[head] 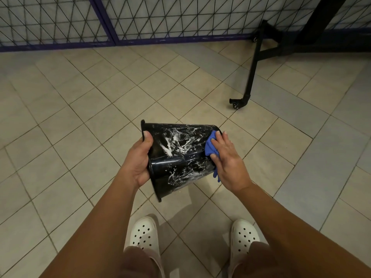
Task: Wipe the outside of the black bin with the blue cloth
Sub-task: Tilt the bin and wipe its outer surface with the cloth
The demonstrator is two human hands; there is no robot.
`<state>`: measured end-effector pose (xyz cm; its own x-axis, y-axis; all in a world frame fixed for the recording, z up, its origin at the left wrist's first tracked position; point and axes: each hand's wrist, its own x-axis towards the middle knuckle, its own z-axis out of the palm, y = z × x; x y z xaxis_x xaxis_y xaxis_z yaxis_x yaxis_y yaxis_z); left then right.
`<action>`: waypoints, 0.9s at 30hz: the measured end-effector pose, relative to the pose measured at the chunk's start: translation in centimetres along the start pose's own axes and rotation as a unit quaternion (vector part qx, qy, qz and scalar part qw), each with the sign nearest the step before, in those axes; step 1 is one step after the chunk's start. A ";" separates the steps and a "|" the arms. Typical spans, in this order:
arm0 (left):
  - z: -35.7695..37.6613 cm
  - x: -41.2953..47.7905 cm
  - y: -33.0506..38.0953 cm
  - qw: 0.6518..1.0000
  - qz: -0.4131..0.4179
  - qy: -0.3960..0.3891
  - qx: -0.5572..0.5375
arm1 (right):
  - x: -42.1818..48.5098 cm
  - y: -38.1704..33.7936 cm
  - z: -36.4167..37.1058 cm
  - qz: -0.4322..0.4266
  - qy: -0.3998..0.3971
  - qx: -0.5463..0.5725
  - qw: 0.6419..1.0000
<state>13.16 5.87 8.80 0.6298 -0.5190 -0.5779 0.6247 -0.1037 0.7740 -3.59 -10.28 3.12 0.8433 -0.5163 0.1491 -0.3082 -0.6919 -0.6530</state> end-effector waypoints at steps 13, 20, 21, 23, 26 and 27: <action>-0.8 0.3 0.2 1.000 0.000 0.000 -0.026 | 0.2 0.7 -0.7 -0.109 0.026 -0.026 0.993; -0.4 0.2 -0.1 1.000 0.025 -0.005 -0.016 | 0.4 -0.1 -0.4 0.050 0.065 0.008 0.997; -0.5 0.2 -0.1 0.999 0.029 -0.002 -0.015 | 0.2 0.1 -0.4 0.036 0.067 0.011 0.997; -0.8 0.3 0.0 0.999 0.032 0.000 -0.015 | -0.1 0.5 -0.6 -0.020 0.058 0.027 0.998; -1.3 0.5 0.1 1.000 0.025 -0.005 -0.017 | -0.1 0.9 -1.3 -0.086 0.021 0.027 0.996; -1.3 0.4 0.2 0.999 0.024 -0.009 -0.018 | 0.1 0.9 -1.4 -0.096 0.013 0.018 0.995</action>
<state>14.15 6.74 8.32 0.6516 -0.5381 -0.5347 0.6103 -0.0467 0.7908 -4.39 -11.67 3.59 0.8735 -0.3893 0.2922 -0.1265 -0.7612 -0.6360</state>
